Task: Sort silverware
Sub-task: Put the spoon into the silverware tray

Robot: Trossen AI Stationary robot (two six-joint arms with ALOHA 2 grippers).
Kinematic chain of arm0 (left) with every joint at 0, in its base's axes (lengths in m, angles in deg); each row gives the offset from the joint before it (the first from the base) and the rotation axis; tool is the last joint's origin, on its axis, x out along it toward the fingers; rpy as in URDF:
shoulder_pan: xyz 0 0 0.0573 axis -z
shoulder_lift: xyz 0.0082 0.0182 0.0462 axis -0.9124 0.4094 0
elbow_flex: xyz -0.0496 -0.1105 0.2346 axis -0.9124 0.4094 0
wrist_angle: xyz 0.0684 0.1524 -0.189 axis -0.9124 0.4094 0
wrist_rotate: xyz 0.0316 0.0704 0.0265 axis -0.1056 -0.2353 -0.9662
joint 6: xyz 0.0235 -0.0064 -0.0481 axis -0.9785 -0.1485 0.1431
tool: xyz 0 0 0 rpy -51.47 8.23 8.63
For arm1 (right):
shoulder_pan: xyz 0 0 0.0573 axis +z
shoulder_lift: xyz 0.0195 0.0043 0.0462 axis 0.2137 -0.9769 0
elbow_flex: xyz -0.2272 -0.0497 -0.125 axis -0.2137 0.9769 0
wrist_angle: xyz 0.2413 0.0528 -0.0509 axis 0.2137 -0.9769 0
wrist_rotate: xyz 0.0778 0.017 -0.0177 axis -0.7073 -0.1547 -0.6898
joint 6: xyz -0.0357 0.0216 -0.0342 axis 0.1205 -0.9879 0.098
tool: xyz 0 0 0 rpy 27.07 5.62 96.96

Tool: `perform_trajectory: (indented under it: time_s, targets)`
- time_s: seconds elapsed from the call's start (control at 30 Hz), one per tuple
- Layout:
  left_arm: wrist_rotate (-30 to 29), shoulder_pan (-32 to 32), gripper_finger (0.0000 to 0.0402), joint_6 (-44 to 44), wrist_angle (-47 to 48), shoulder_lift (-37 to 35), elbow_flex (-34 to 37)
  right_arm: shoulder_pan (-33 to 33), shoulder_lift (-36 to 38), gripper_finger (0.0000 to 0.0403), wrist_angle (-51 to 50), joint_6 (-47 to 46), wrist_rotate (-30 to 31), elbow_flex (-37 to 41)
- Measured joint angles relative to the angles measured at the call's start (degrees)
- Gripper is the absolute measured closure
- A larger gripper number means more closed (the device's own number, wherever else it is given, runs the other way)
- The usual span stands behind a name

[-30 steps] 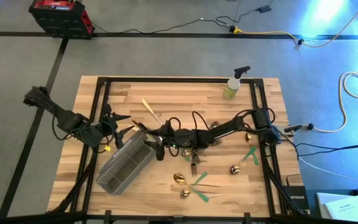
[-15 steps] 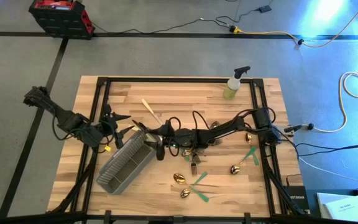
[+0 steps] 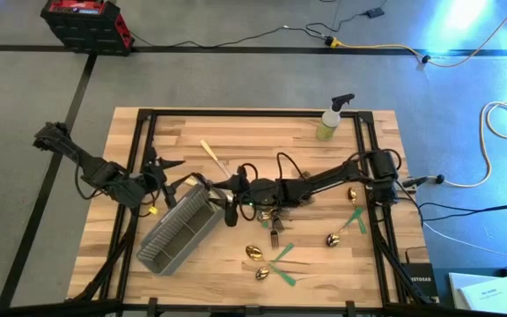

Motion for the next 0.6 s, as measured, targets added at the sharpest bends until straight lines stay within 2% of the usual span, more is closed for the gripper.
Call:
perform_trajectory:
  time_s: [0.37,0.47,0.6]
  targets:
    - [-9.75,0.00,0.0247,-6.32,-1.68,-0.04,0.00,3.90,4.53,0.0232,-2.91,6.79,1.55,0.00]
    - [-9.14,-0.01,0.0256,-6.45,-1.60,-0.01,0.00,4.81,6.10,0.0233,-4.63,7.70,2.58,0.00]
    - [-2.74,-0.99,0.0261,-7.95,-1.36,0.20,0.00,6.04,8.14,0.0233,-7.68,9.79,4.50,0.00]
